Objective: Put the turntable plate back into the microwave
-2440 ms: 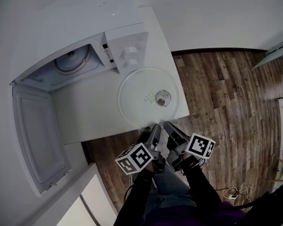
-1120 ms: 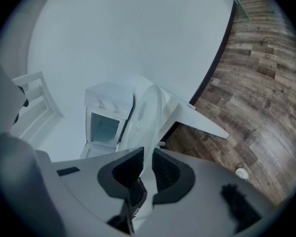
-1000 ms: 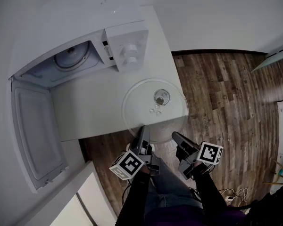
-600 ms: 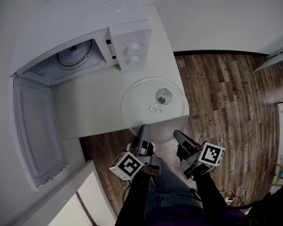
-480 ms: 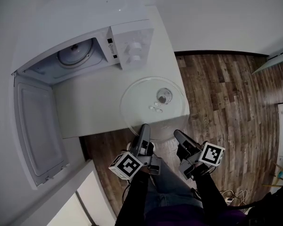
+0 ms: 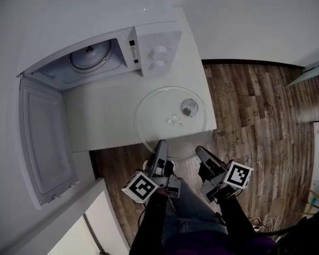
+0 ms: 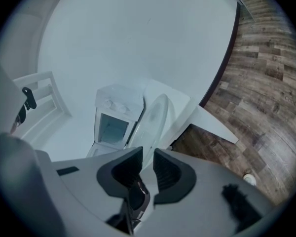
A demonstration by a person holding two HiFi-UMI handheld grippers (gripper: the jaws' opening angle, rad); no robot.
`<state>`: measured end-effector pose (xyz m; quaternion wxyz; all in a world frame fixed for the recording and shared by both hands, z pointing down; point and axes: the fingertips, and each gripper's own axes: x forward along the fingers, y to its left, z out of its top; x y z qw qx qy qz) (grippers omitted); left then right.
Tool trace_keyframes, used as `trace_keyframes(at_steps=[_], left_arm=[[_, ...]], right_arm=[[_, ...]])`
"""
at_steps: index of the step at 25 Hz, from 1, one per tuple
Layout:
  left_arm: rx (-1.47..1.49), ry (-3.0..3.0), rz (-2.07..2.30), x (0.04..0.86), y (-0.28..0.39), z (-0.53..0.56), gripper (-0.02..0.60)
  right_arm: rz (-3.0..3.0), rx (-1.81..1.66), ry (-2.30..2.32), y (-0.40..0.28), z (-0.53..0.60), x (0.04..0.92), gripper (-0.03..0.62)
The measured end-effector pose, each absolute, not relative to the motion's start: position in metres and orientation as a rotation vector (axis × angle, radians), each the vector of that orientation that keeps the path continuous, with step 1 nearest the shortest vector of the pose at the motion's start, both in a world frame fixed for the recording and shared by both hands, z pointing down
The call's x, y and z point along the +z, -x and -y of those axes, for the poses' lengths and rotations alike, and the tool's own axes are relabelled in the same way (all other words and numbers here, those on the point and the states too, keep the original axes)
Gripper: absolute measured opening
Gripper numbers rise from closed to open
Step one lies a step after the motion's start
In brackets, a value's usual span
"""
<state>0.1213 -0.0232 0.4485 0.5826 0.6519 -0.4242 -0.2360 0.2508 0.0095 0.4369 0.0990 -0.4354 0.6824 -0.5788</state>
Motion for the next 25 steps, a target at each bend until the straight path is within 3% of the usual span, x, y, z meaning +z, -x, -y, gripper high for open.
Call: trace_keyframes(at_steps=[25], left_arm=[[-0.801,-1.51,1.171,0.397,-0.033,0.01,0.049]], right_arm=[[-2.282,-1.657,1.036,-0.165,0.007,0.39,0.072]])
